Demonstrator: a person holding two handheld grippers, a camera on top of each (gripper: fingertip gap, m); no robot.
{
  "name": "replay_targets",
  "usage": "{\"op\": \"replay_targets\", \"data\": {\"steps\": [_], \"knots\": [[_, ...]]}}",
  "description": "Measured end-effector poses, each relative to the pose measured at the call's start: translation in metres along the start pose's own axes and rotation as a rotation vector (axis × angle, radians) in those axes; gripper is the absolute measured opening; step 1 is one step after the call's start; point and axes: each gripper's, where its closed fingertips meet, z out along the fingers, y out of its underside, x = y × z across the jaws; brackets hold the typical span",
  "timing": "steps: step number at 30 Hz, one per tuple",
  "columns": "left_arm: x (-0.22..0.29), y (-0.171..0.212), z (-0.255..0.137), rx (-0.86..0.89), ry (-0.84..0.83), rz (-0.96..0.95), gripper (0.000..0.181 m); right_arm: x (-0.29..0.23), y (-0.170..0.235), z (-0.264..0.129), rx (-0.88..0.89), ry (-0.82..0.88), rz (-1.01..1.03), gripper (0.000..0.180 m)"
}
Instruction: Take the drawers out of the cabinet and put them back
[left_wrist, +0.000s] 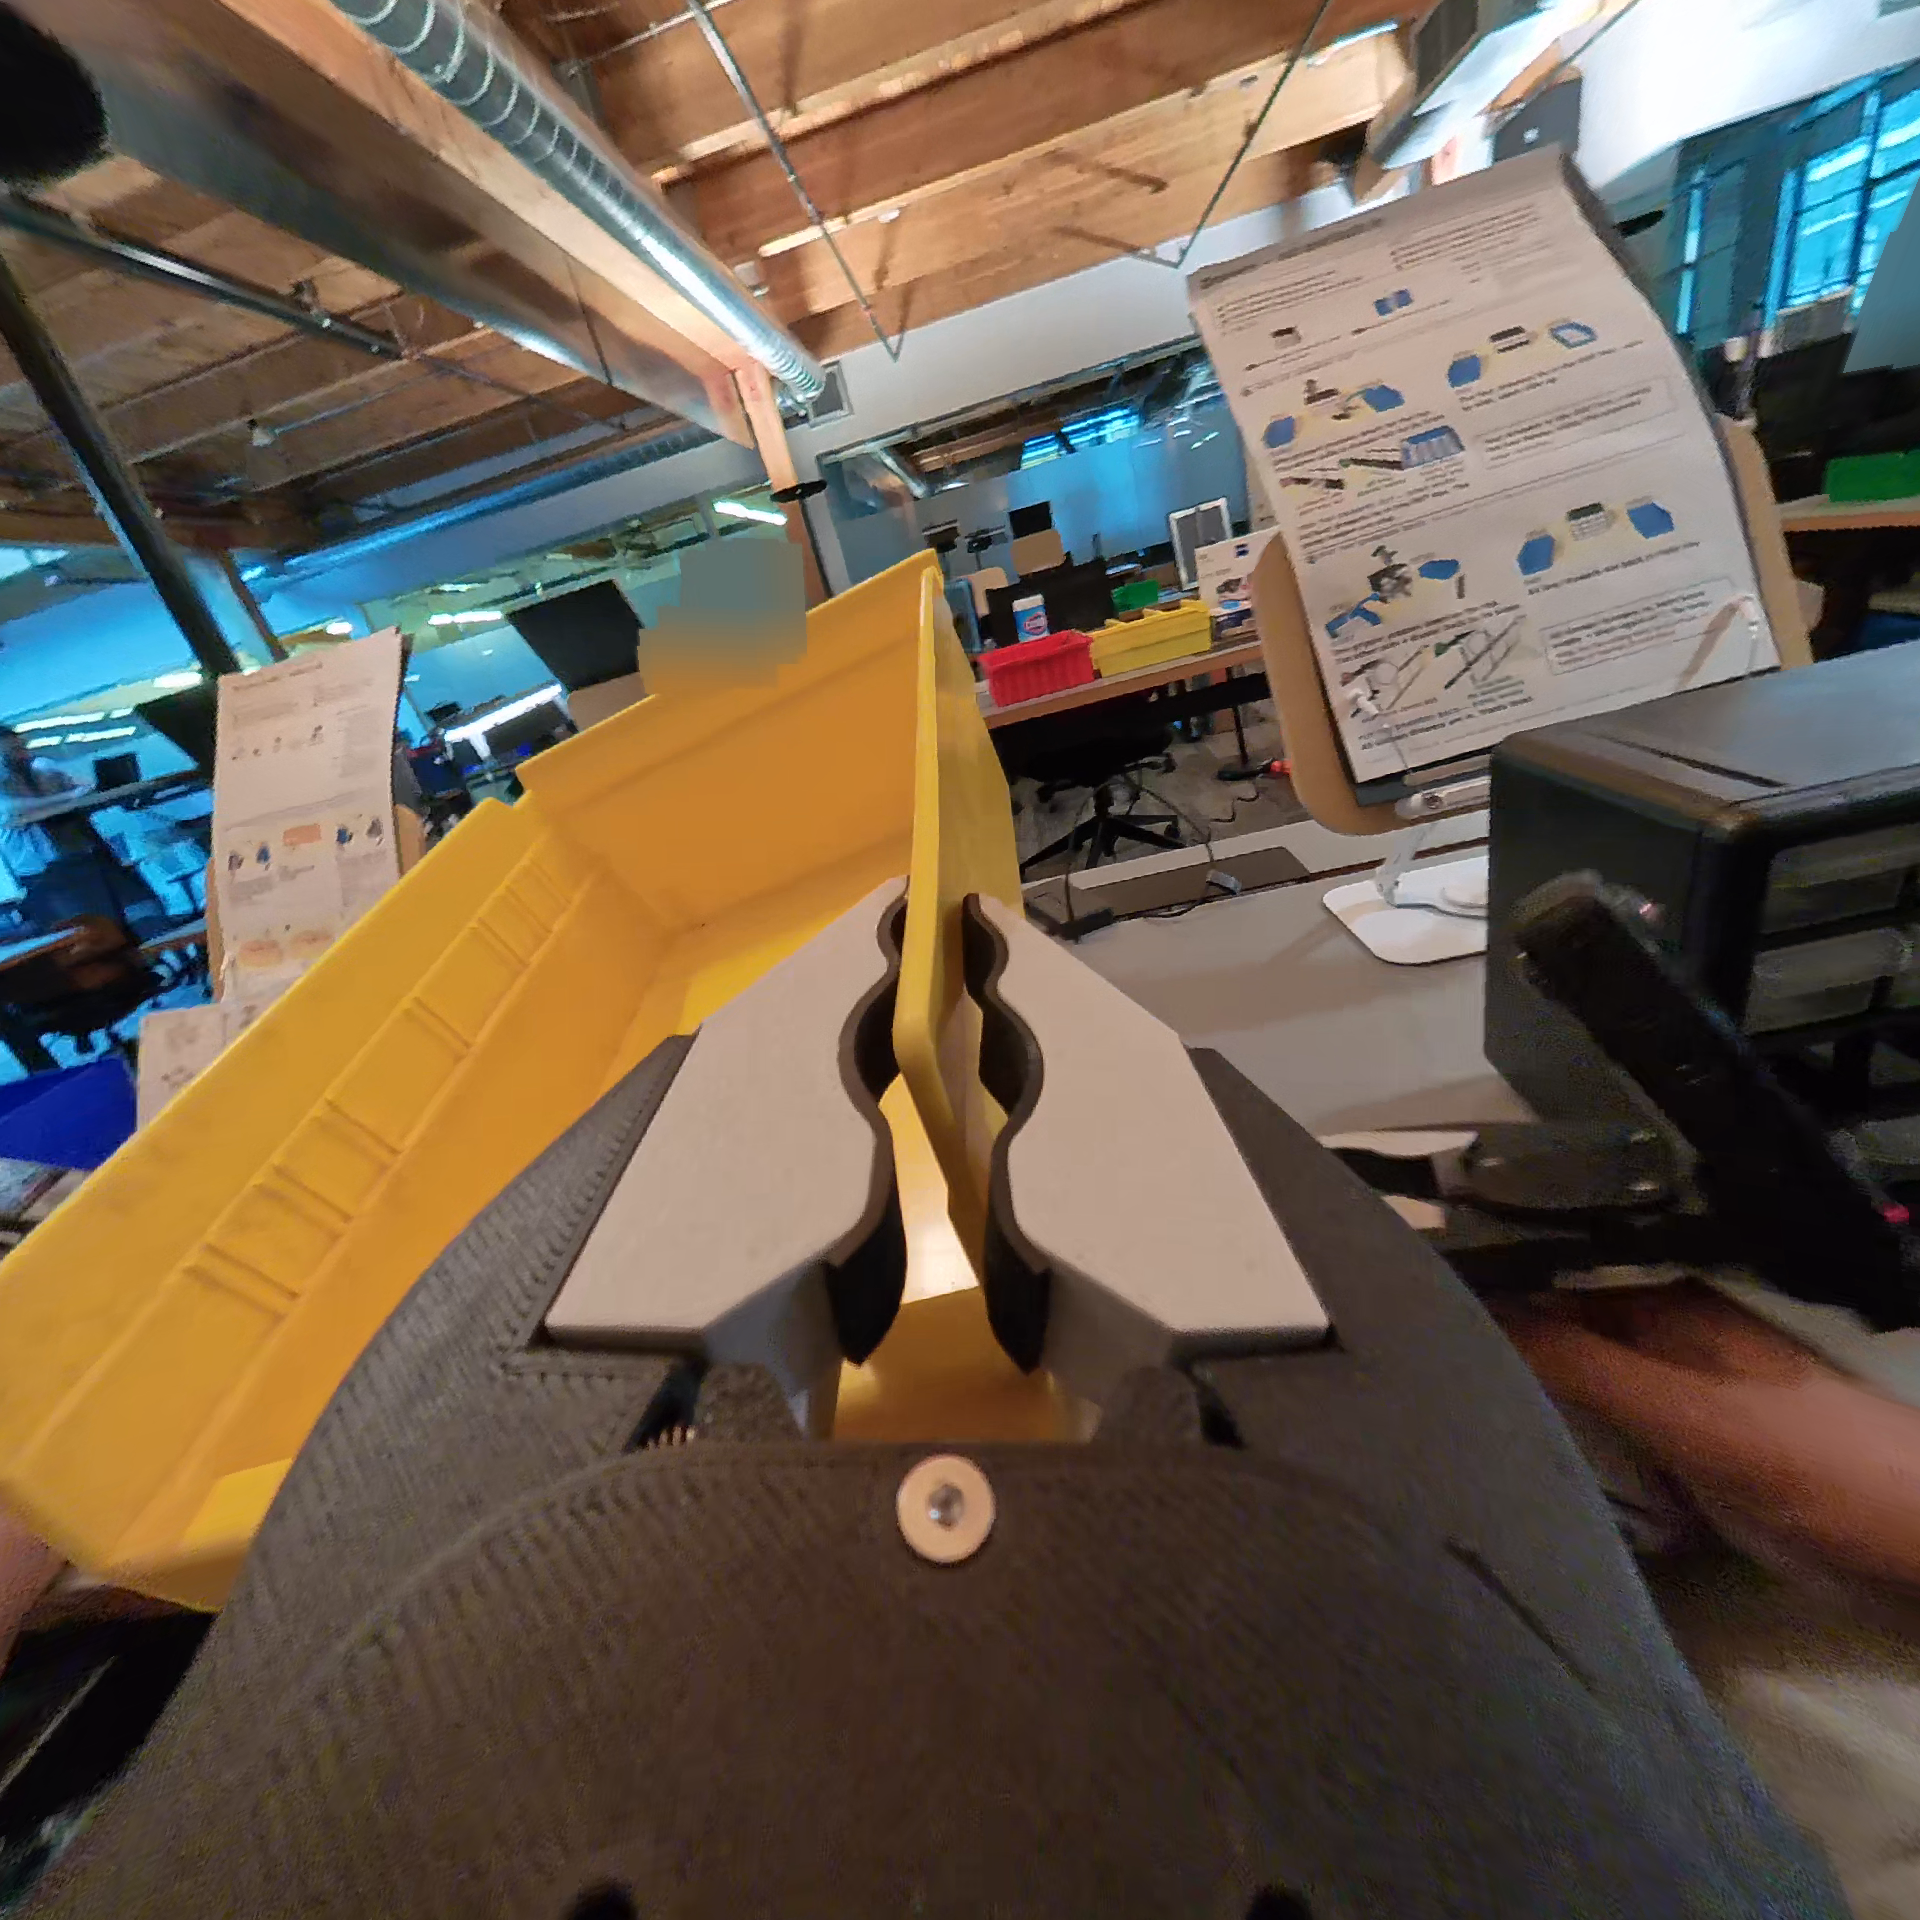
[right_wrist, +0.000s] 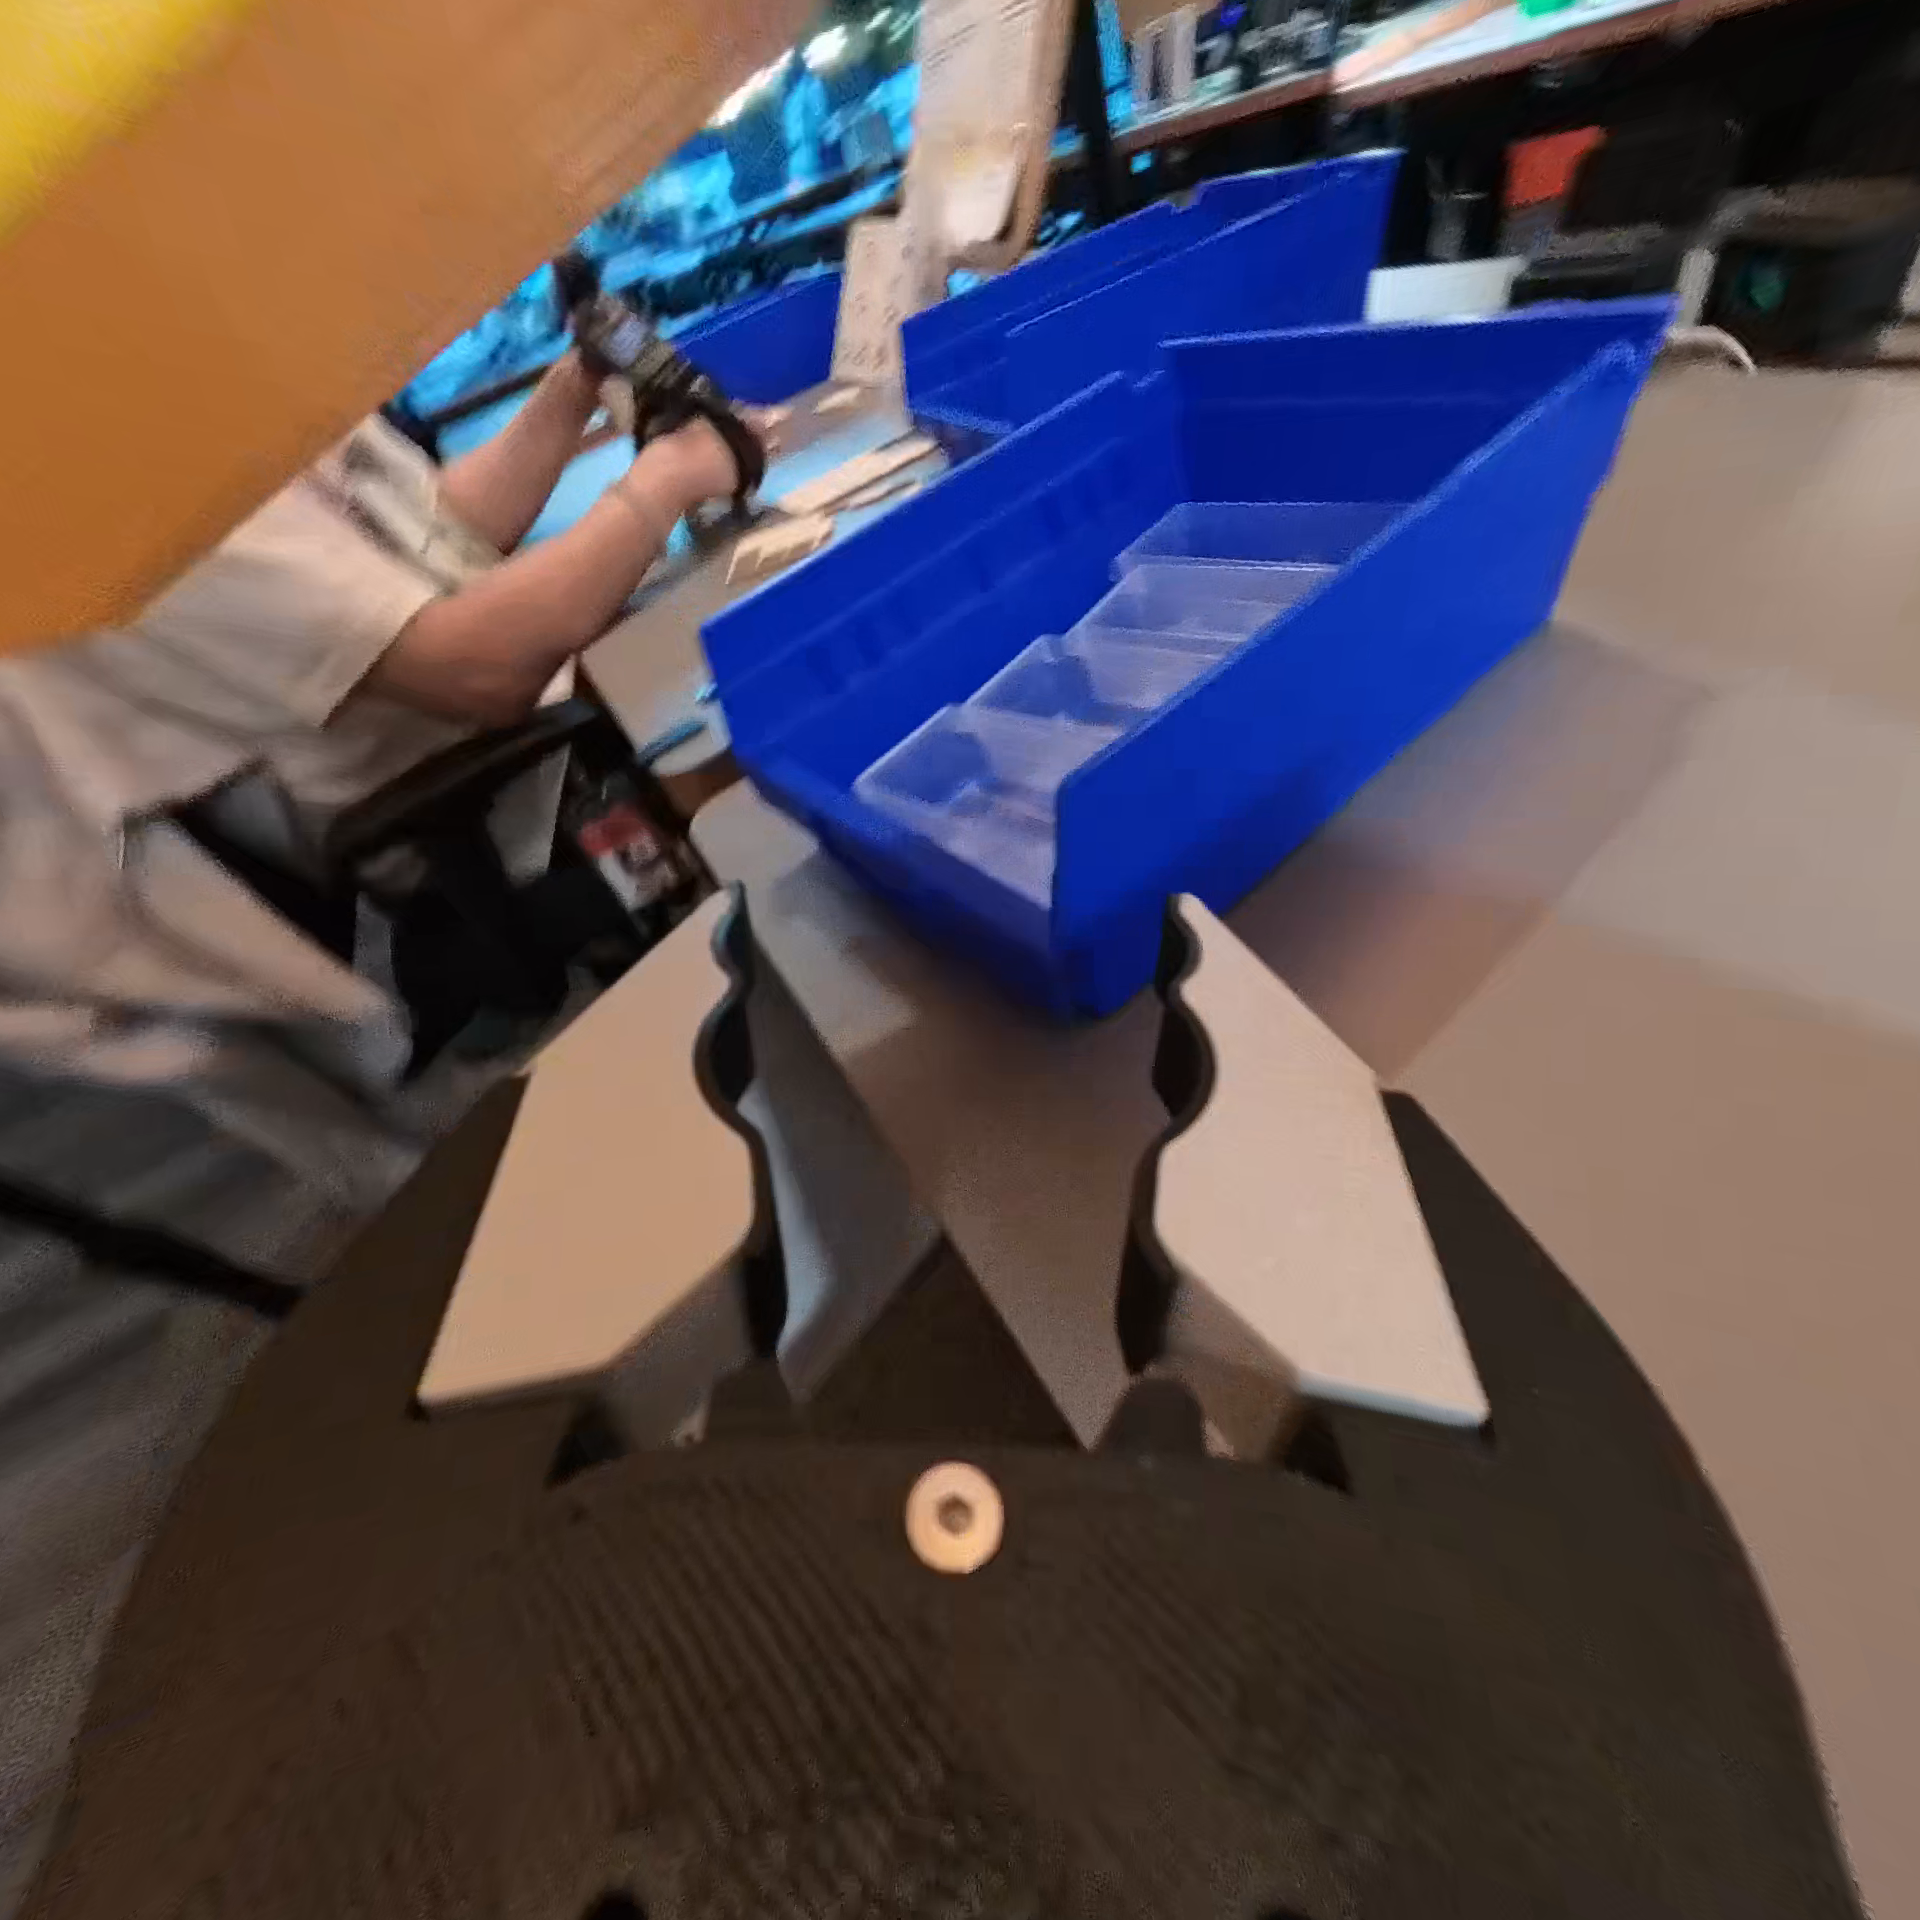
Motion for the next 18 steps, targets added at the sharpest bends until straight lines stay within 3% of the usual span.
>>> {"op": "replay_targets", "data": {"steps": [3, 10, 14, 18], "knots": [[0.022, -0.009, 0.001, 0.024, 0.064, 0.023, 0.001, -0.018, 0.004, -0.051, -0.099, -0.061, -0.205, 0.087], [0.088, -0.062, 0.003, 0.121, 0.267, 0.037, 0.002, -0.053, -0.013, -0.195, -0.055, -0.343, -0.328, 0.068], [0.147, -0.103, 0.011, 0.19, 0.407, 0.107, 0.0, -0.015, -0.037, -0.256, 0.015, -0.265, -0.278, 0.064], [0.222, -0.146, 0.015, 0.275, 0.579, 0.15, 0.001, 0.034, -0.071, -0.333, 0.167, -0.064, -0.293, 0.062]]}}
